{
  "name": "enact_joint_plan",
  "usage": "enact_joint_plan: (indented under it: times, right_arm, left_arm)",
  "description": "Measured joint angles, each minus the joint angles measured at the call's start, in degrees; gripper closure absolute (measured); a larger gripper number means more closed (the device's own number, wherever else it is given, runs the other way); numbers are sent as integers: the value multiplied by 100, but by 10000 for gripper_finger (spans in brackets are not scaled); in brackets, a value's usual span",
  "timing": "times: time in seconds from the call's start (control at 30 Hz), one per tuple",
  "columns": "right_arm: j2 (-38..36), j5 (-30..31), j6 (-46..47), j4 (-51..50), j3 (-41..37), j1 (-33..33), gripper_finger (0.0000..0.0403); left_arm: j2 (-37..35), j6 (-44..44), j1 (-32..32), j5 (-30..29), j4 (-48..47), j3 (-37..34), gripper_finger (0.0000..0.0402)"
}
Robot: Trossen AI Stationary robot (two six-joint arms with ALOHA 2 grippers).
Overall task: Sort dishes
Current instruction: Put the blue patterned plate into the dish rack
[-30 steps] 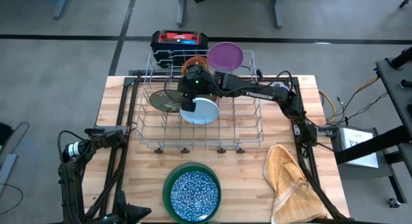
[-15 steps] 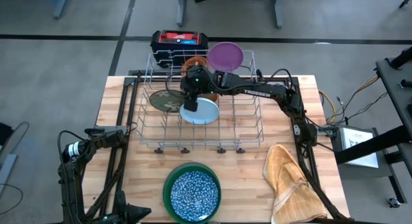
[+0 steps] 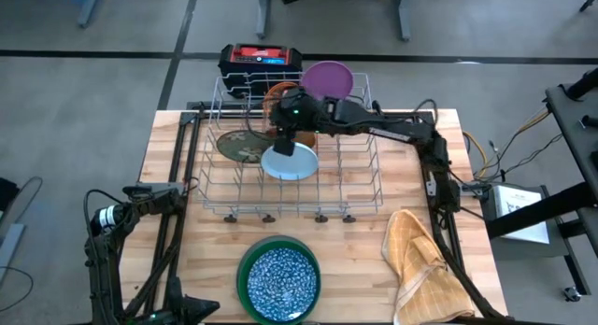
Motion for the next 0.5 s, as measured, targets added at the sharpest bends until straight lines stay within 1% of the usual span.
enact_joint_plan:
  times: [0.07,0.17,0.23,0.33,0.5]
  right_arm:
    - [-225,-12,318,-455,14,111,268]
    - [-582,-336,827,-1156,-50,345,261]
    - [-819,-475,1112,-1455,-207,559,258]
    - [-1115,-472,1445,-1554,-713,977,254]
    - [-1747,-377,2051,-1409,-1833,1771,257]
  left_arm:
    - [2,88,105,28,3,-6,401]
    - [-1,98,301,108,6,-6,401]
    - [-18,132,406,224,4,-8,401]
    - [-46,136,501,402,4,12,401]
    - [-68,133,601,395,6,12,401]
